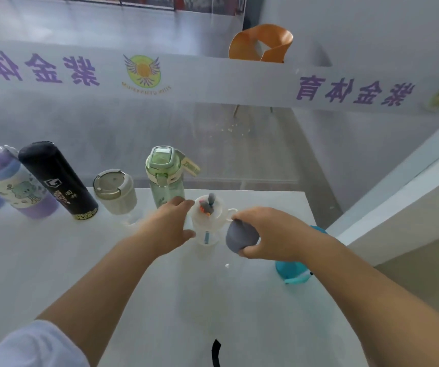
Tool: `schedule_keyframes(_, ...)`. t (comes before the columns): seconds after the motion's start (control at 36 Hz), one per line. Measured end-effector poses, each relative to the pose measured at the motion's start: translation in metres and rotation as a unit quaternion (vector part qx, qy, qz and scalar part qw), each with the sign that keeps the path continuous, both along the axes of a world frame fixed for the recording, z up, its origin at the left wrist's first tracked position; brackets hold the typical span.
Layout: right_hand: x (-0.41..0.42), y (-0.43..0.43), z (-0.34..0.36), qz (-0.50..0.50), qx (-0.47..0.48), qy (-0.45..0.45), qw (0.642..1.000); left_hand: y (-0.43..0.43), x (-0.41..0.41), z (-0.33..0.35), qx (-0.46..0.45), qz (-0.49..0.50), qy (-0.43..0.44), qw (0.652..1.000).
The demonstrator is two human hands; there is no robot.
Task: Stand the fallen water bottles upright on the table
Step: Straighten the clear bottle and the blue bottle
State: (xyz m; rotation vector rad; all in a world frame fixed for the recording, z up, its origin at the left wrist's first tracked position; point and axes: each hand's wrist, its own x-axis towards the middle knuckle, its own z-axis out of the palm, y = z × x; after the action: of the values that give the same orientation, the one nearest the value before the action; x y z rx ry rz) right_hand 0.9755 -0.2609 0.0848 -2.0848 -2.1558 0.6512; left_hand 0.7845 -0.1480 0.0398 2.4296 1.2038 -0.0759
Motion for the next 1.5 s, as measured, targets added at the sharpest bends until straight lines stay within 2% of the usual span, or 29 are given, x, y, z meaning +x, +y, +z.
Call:
schedule_keyframes(0.17, 0.04, 0.002, 0.004, -0.037, 0.011, -0.012, 0.999, 0.005, 0.031, -0.007, -0.016, 0.03, -0.016, 0.999)
schedule_keyframes(0.33, 0.067, 0.011, 0.006, -0.078, 0.025, -0.046, 0.996, 0.013, 0.053, -0.022, -0.062, 0.075, -0.073, 0.993)
schedule_keyframes(0.61, 0.097, 0.027, -0.005, -0.113, 0.034, -0.046, 0.992, 0.023, 0.078, -0.037, -0.055, 0.107, -0.127, 0.985)
schedule_keyframes(1.31, 0.107, 0.059, -0.014, -0.127, 0.043, -0.023, 0.991, 0.038, 0.098, -0.039, -0.044, 0.124, -0.137, 0.982)
schedule_keyframes(1.5, 0.107, 0.061, -0.013, -0.128, 0.019, -0.037, 0.991, 0.036, 0.098, -0.036, -0.045, 0.123, -0.133, 0.982)
